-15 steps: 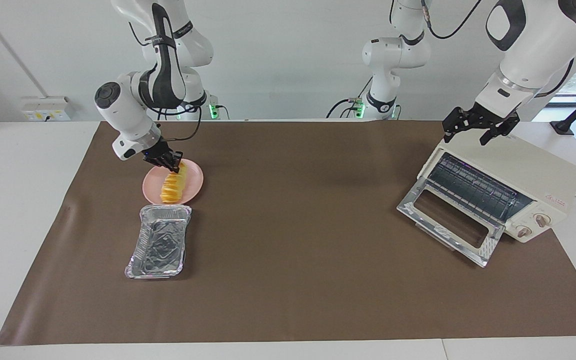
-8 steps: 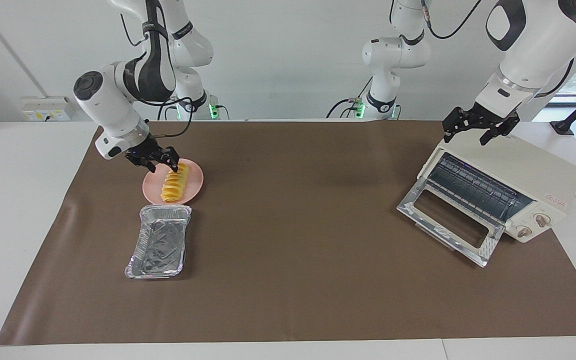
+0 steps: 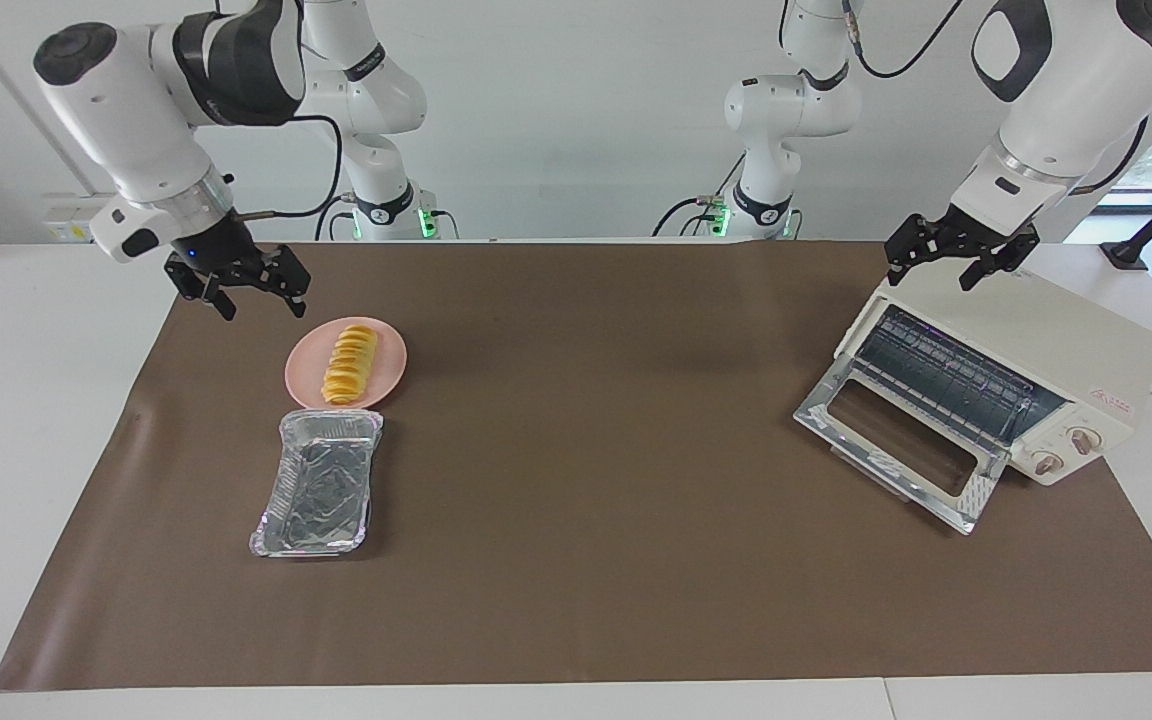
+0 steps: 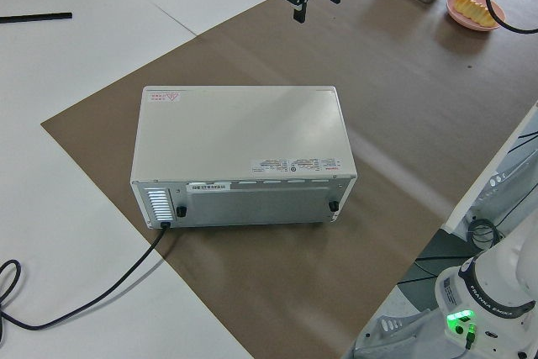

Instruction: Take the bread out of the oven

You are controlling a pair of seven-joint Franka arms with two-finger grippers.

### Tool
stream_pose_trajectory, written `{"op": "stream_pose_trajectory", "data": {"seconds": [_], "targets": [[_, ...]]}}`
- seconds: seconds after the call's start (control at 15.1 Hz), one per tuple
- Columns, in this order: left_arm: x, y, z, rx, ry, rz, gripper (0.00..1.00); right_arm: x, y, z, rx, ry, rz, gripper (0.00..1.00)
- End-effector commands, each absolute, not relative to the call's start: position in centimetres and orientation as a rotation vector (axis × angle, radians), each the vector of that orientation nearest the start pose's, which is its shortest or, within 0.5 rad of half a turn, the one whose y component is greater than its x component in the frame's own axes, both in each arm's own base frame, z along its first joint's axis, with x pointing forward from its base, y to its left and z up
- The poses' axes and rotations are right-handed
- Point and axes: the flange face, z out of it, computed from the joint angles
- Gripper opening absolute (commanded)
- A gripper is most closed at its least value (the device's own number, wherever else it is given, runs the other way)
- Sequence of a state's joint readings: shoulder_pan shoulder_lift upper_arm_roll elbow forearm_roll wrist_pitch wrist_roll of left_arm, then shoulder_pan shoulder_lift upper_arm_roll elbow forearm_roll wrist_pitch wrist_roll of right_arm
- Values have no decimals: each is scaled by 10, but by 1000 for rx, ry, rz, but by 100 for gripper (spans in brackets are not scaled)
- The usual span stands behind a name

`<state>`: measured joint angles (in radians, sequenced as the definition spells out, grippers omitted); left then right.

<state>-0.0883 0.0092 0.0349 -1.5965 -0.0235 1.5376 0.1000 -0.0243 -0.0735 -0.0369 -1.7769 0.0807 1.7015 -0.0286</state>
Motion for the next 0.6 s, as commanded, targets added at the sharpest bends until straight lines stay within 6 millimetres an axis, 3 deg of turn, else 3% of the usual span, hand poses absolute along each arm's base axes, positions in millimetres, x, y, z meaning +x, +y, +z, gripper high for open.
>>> {"op": "stream_pose_trajectory", "data": {"seconds": [0.0,0.53], "targets": [[546,-30,608,-3145,225,82,100,554,-33,612,-3102,77,50,100],[546,-30,608,-3143,224,80,100,548,-29,602,-3101,64,129,100]]}}
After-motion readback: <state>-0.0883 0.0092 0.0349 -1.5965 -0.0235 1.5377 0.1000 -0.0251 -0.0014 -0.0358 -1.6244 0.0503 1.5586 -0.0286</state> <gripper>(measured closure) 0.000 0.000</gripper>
